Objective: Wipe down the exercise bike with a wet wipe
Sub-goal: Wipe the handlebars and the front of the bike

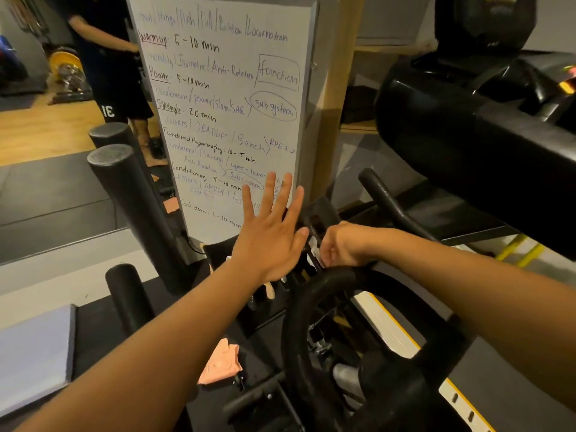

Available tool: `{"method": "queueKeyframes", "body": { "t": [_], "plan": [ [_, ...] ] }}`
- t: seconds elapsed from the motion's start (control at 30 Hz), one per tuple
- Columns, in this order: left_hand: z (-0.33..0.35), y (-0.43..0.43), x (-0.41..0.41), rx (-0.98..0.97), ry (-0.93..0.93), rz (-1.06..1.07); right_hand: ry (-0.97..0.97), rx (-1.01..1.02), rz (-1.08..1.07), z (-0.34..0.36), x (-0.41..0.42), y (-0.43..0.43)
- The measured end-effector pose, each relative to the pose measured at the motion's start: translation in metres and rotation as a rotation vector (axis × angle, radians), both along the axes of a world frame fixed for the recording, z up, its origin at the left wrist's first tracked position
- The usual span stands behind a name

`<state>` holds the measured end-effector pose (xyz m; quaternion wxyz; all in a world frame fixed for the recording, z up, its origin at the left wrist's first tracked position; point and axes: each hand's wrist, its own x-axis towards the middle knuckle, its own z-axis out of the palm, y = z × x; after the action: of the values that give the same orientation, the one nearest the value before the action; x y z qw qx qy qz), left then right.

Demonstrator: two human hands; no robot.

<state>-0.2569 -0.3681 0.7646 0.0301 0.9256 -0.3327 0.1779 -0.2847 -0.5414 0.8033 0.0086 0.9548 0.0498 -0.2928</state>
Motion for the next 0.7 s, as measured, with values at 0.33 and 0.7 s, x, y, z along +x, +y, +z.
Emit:
{"method": "queueKeyframes", "body": {
  "t": [0.33,0.7],
  "plan": [
    [-0.017,0.007,-0.017,-0.094,0.077,-0.028,-0.439,0.273,-0.056,-0.005,0.016,0.015],
    [-0.018,0.007,-0.016,-0.135,0.114,-0.047,0.102,0.032,-0.243,0.004,-0.002,-0.004]
  ]
}}
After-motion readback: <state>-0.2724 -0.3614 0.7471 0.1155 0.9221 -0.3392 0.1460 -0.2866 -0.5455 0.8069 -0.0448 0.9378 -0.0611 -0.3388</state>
